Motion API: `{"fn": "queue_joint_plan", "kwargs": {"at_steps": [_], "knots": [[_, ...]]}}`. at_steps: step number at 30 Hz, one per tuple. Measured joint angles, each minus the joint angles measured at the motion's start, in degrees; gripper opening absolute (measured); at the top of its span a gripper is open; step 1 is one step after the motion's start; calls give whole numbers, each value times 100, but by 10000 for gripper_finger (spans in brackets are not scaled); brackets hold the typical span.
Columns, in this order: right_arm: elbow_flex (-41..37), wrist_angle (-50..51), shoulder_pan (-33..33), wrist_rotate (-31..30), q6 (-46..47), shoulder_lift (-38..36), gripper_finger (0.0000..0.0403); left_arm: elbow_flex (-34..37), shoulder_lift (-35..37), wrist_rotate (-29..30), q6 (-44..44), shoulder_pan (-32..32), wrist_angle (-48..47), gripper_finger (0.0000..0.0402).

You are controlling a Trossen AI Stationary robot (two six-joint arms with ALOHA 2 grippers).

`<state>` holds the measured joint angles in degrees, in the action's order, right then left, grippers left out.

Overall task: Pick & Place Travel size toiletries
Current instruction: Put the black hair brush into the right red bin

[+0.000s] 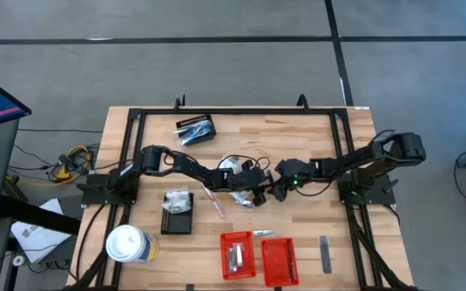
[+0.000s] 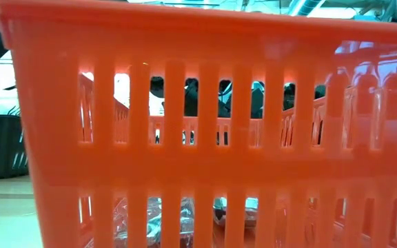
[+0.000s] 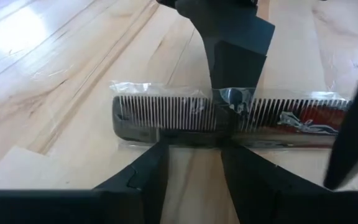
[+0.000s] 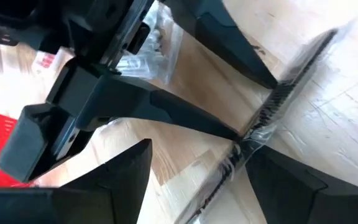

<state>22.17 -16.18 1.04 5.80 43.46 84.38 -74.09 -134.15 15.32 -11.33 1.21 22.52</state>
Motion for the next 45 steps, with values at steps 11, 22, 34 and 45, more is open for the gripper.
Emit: {"fn": "queue_joint_plan", "kwargs": {"at_steps": [11, 22, 34, 45], "knots": [[-13, 256, 31, -167, 177, 10, 30, 0, 0, 14, 32, 0, 0, 145], [-17, 476, -103, -214, 136, -205, 7, 149, 979, 954, 835, 367, -1068, 145], [51, 529, -1653, -666, 1306, -1795, 3, 2255, 3571, 2199, 760, 213, -815, 145], [2774, 3054, -4796, -2512, 4303, -727, 1, 3741, 5892, 2209, 643, -6, -400, 145]]}}
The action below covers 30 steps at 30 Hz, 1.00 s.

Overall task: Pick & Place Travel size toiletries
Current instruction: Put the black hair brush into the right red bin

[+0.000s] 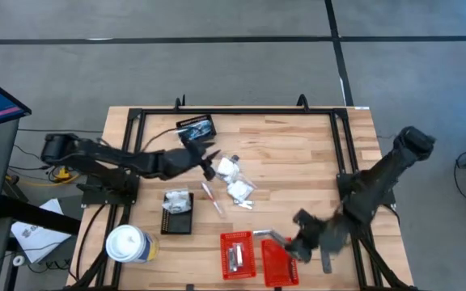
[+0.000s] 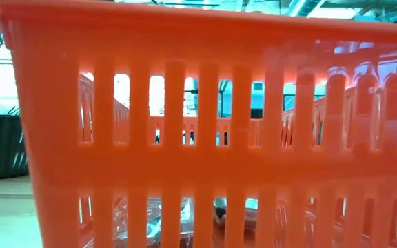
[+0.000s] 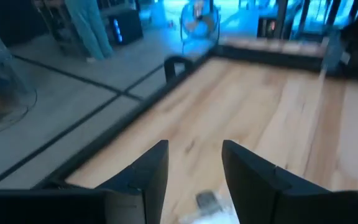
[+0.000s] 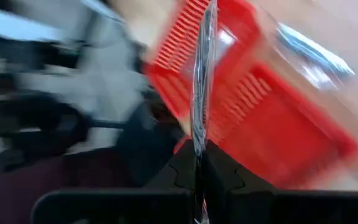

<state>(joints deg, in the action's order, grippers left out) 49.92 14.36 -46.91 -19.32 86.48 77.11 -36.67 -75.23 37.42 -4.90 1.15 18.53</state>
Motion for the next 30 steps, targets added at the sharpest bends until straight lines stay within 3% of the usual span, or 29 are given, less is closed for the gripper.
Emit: {"fn": "queue_joint_plan", "kwargs": {"at_steps": [3, 6, 13, 19, 30], "knots": [[1567, 2243, -212, 65, 863, 939, 1, 122, 371, 0, 20, 73, 7, 145], [2969, 3726, -208, 370, 1202, 1840, 1, 184, 571, -15, 50, 184, 4, 145], [4955, 4876, 237, 1431, 581, 3507, 0, 193, 629, -22, 109, 476, 67, 145], [5448, 5817, 506, 1915, 377, 4016, 1, 193, 630, -19, 167, 615, 166, 145], [5448, 5864, 460, 2082, 303, 4026, 9, 191, 630, -16, 314, 623, 262, 145]]}}
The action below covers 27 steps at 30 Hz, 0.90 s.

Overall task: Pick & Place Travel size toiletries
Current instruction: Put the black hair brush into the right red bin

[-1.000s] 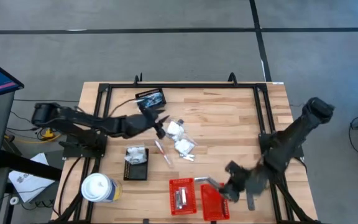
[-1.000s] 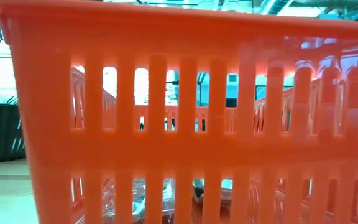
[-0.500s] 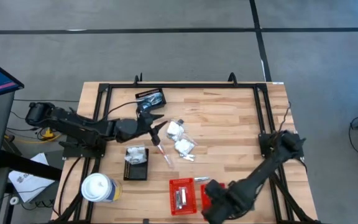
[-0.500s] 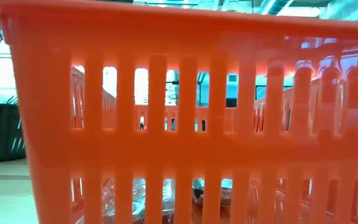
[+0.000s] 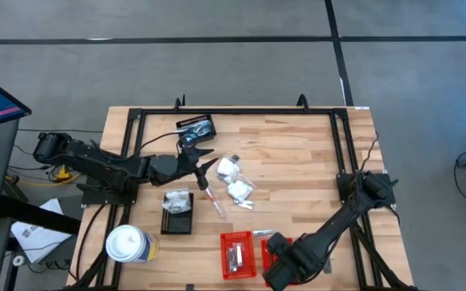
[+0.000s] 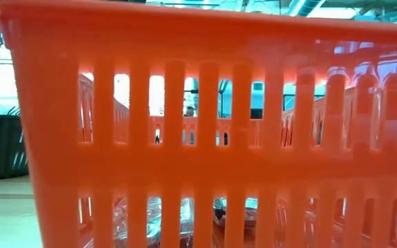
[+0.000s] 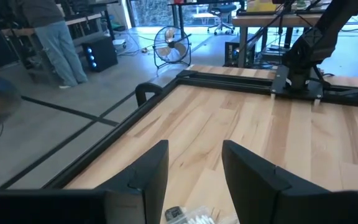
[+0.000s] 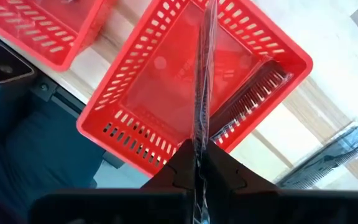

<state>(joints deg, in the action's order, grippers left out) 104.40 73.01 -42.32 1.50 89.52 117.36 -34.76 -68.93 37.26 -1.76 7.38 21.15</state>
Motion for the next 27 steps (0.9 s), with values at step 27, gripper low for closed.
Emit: {"fn": "queue_joint_plan", "kwargs": {"at_steps": [27], "knots": [[-538, -817, 160, 0, -563, 6, 68, -5, 0, 2, 0, 0, 4, 145]]}}
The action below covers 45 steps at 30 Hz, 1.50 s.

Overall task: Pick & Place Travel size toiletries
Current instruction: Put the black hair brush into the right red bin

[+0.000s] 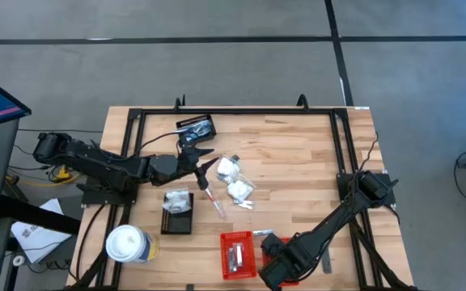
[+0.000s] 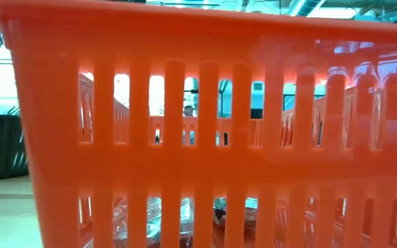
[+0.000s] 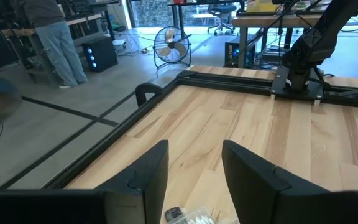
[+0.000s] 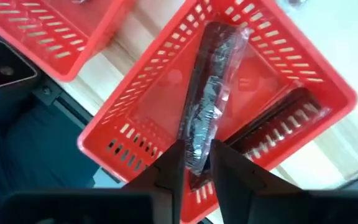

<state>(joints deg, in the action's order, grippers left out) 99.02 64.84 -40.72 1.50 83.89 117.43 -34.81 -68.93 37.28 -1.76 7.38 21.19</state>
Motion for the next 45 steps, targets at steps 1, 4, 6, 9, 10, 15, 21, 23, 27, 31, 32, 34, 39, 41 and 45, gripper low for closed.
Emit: {"fn": "queue_joint_plan", "kwargs": {"at_steps": [1, 4, 6, 9, 10, 15, 21, 23, 27, 31, 32, 34, 39, 41, 45], "knots": [[4, 79, -3, 24, -26, -4, 73, -2, 0, 0, 0, 0, 0, 145], [149, 895, -90, 235, 177, -102, 85, -2, 0, 0, 0, 0, -2, 145], [318, 1657, -235, 310, 580, -222, 88, -2, 0, 0, 0, 0, -5, 145], [437, 2551, -511, 390, 1374, -415, 83, -2, -2, 0, 0, 0, -7, 145], [435, 2555, -599, 493, 1558, -475, 80, -2, 0, 0, 0, 0, -7, 145], [-197, 2074, -959, 920, 1721, -597, 35, -2, -1, 0, 0, 33, -9, 145], [-1711, 84, -1181, 1146, 2143, -1116, 7, -2, 0, -2, 0, 151, 4, 145], [-2290, -423, -1243, 1093, 2407, -1372, 2, -4, 0, -4, 2, 160, 26, 145], [-3199, -1125, -1376, 1071, 3012, -1829, 2, -4, 0, -4, 21, 160, 38, 145], [-3676, -1629, -1446, 1074, 3169, -1934, 2, -6, 0, -2, 113, 160, 89, 145], [-3751, -1779, -1442, 1071, 3169, -1933, 1, -6, -2, -2, 114, 160, 87, 145], [-3875, -1960, -1434, 1056, 3136, -1897, 1, -6, -1, -2, 114, 160, 97, 145], [-4069, -2113, -1387, 1212, 3078, -1687, 1, -6, 0, -4, 114, 160, 96, 145], [-4148, -2113, -1387, 1304, 3029, -1628, 1, -6, 0, -2, 111, 160, 96, 145], [-4311, -2138, -1294, 1394, 2728, -1598, 1, -6, 0, -2, 111, 160, 96, 145]]}}
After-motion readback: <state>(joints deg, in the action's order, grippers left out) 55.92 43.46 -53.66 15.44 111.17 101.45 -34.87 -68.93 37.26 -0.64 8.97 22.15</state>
